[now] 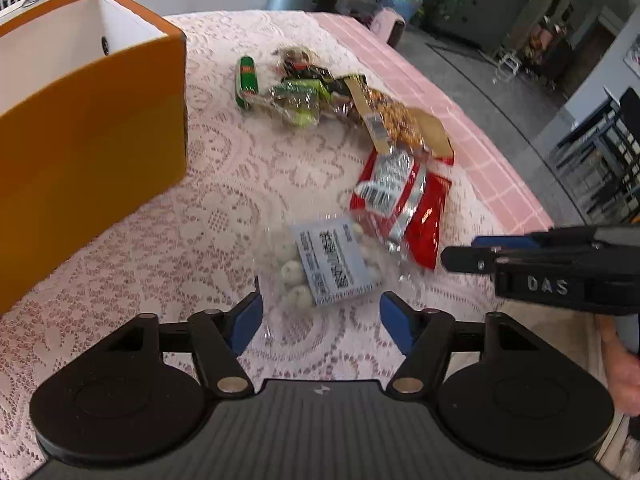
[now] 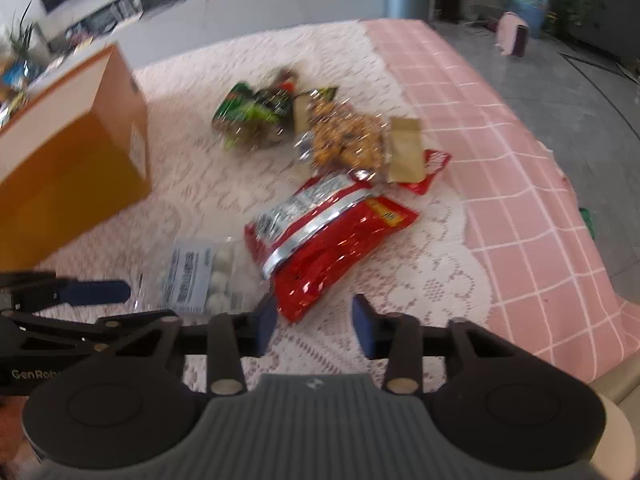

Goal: Organize snacks
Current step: 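Move both open grippers back to the remaining snack pile, then grasp the clear white-ball pack with the left gripper while the right approaches the red spicy bag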

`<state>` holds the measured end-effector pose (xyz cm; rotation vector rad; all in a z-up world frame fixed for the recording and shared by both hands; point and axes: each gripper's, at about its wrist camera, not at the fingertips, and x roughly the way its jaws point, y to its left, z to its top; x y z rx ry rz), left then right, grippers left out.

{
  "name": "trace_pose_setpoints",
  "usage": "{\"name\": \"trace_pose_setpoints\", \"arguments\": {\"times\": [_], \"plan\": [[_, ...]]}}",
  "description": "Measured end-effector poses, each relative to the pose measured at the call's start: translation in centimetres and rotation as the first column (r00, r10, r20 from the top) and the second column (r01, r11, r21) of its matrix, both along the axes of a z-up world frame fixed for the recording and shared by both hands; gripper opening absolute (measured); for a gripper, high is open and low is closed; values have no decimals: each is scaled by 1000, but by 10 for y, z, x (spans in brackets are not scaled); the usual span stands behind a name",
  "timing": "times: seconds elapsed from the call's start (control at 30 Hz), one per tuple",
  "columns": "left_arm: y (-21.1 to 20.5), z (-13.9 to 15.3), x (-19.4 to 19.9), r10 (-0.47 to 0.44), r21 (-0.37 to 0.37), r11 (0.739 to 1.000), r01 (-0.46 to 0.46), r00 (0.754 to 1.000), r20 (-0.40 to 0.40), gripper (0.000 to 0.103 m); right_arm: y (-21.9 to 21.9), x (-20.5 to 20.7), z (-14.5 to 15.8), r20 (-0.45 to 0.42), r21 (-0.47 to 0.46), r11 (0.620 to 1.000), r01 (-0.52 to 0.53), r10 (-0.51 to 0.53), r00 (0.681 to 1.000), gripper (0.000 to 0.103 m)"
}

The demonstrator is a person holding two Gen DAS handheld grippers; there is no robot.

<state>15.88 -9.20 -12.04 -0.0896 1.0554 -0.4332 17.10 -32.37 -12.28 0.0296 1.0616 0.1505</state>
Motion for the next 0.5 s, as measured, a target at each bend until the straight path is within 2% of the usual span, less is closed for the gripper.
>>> {"name": "trace_pose_setpoints", "arguments": {"times": [0.03, 0.07, 0.2, 0.3, 0.37, 0.43, 0.5], "plan": [[-2, -1, 0, -9, 13, 1000, 9, 1000, -7, 73, 3, 0, -2, -7, -22, 1000, -2, 2, 1000, 21], [-2, -3, 0, -13, 27, 1000, 13, 1000, -10, 73, 4, 0, -2, -11, -43, 999, 0, 0, 1000, 20], [-1, -8, -2, -15, 53, 998, 16, 1000, -26, 61, 11, 1, -5, -22, -101, 995, -14, 12, 1000, 19], [0, -8, -2, -8, 67, 998, 9, 1000, -21, 45, 20, 3, -10, -58, -133, 988, -72, 65, 996, 19], [2, -8, -1, 4, 85, 996, -2, 1000, -19, 27, 25, 4, -12, -63, -150, 984, -96, 87, 994, 19], [6, -9, 1, 20, 92, 996, -18, 1000, -23, 16, 28, 4, -12, -62, -160, 982, -104, 95, 994, 19], [12, -10, 2, 41, 78, 996, -38, 999, -28, 12, 29, 5, -13, -64, -161, 981, -107, 98, 993, 19]]}}
